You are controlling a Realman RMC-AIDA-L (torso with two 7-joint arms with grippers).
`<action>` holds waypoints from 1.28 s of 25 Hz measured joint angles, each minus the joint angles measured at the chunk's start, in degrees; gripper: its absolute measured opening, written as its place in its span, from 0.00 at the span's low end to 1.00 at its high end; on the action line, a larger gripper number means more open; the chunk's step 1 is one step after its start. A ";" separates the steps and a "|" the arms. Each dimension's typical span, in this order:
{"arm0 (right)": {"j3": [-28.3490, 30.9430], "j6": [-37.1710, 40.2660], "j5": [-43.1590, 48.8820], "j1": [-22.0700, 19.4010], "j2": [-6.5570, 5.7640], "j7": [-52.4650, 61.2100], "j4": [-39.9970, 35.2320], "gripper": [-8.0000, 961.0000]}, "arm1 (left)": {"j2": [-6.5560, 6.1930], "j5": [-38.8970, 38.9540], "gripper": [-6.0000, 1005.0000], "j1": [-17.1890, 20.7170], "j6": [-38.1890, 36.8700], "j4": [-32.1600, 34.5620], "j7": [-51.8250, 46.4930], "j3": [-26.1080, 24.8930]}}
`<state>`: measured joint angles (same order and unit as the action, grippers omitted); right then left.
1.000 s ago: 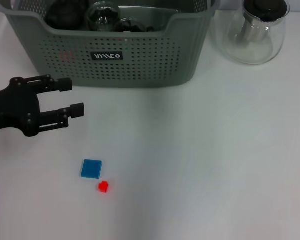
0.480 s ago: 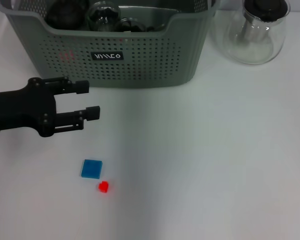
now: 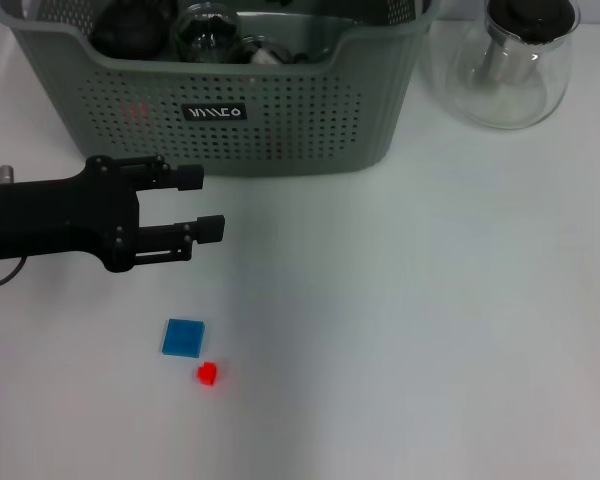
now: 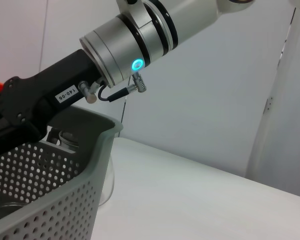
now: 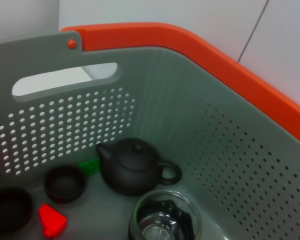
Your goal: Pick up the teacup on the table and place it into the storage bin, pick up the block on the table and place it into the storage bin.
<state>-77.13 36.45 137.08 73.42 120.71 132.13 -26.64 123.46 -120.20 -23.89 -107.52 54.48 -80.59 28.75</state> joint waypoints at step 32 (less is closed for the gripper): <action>17.11 72.65 -26.10 -33.06 -2.95 -8.20 -39.55 0.80 | 0.04 -28.27 0.68 -4.08 -2.36 25.81 -10.43 22.18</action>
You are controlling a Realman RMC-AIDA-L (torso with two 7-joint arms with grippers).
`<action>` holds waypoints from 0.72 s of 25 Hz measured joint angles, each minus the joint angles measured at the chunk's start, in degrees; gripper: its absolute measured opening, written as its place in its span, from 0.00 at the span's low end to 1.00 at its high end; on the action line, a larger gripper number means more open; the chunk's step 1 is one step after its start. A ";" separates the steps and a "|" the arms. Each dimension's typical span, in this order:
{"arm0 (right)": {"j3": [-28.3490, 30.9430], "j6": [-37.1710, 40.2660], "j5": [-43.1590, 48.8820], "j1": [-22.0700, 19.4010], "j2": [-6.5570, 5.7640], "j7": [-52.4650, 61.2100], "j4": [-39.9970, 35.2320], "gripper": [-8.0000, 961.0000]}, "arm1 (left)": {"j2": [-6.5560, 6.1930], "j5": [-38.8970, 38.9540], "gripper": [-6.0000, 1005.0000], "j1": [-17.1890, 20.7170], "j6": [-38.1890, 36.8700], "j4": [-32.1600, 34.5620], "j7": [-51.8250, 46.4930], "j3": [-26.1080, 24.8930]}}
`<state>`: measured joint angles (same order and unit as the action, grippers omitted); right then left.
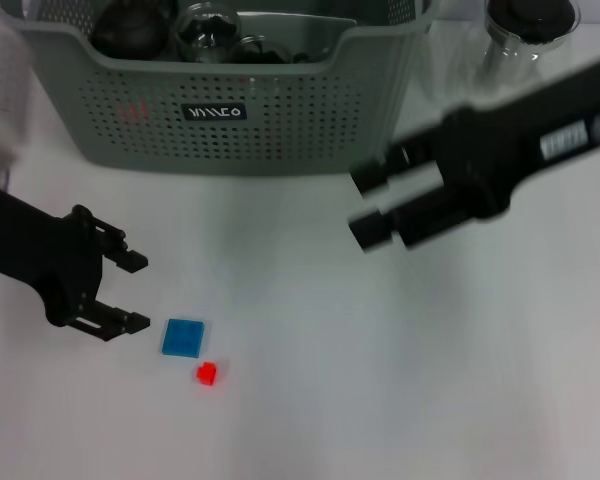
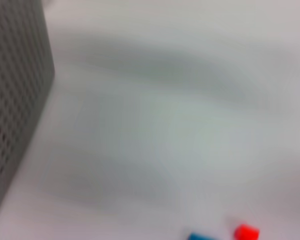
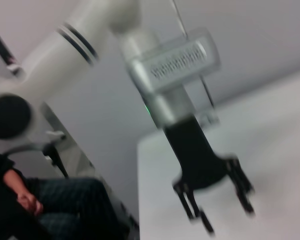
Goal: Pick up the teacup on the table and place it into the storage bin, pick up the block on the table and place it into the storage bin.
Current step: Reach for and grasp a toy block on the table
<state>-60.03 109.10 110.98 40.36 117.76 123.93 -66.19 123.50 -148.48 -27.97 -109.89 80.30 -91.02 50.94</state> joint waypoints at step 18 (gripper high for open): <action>0.79 -3.56 5.06 0.28 -0.51 -2.18 10.58 0.80 | 1.23 -10.46 0.68 -2.69 9.66 1.63 -16.77 32.64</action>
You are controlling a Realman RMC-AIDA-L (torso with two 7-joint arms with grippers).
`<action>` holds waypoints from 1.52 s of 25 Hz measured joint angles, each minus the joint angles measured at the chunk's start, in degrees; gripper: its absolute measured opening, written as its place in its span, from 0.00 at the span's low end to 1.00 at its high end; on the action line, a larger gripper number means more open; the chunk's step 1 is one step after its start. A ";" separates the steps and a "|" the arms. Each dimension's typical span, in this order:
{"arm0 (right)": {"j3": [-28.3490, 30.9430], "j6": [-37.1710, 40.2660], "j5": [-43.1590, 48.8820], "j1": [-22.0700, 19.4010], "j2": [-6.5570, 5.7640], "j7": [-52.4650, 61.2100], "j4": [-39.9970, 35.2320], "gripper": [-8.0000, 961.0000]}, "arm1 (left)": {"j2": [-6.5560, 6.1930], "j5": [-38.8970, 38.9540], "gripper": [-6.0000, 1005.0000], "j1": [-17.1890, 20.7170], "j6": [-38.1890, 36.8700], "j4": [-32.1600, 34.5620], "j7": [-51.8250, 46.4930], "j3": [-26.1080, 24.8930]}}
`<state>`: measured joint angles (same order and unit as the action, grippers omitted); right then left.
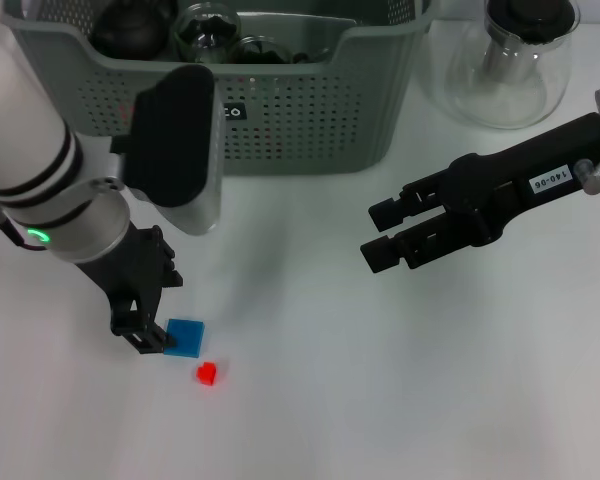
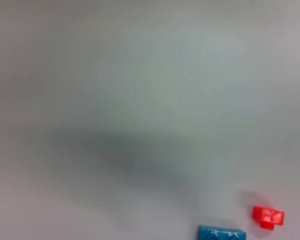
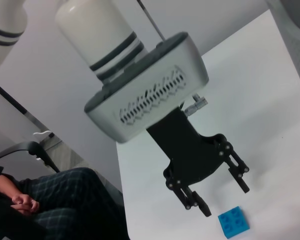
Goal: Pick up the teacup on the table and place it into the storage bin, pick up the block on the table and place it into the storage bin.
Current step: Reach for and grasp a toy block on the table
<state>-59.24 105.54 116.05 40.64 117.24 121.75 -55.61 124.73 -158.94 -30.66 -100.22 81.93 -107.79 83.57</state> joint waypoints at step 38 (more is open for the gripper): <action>0.00 -1.95 0.59 -0.09 -0.44 -2.12 2.79 0.80 | 0.08 -1.72 0.82 -0.47 7.62 -6.14 -2.51 11.35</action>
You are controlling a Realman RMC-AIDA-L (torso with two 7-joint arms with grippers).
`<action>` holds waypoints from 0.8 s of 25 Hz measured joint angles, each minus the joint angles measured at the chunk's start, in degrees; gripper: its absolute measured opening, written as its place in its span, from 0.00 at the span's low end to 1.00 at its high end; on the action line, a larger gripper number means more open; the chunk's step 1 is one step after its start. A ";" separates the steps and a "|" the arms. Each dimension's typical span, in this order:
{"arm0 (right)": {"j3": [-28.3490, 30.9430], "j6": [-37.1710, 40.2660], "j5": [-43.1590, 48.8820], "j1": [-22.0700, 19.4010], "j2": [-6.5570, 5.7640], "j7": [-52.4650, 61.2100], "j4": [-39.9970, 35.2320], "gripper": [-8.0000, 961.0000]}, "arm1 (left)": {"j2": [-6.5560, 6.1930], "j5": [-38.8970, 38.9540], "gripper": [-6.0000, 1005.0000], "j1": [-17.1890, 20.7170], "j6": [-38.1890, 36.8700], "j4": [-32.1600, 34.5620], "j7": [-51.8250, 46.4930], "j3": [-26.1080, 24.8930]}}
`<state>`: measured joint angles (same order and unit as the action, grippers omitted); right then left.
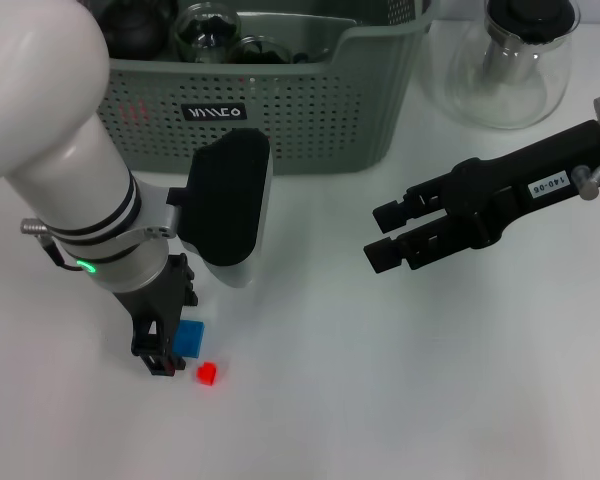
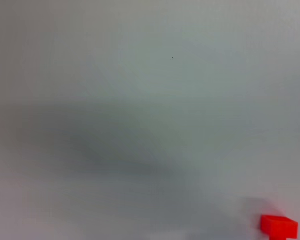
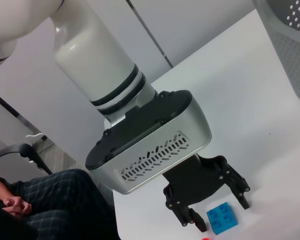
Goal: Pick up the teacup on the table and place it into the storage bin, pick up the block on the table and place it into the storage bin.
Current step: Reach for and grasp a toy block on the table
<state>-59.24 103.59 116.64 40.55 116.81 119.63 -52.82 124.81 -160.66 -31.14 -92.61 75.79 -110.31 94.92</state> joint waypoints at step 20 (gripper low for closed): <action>0.00 -0.81 0.00 0.15 -0.18 -0.01 0.00 0.80 | 0.00 0.27 0.53 -0.34 -0.72 -0.51 -0.27 0.09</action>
<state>-59.24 102.78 116.63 40.70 116.63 119.62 -52.82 124.81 -160.39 -31.48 -93.33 75.27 -110.58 95.02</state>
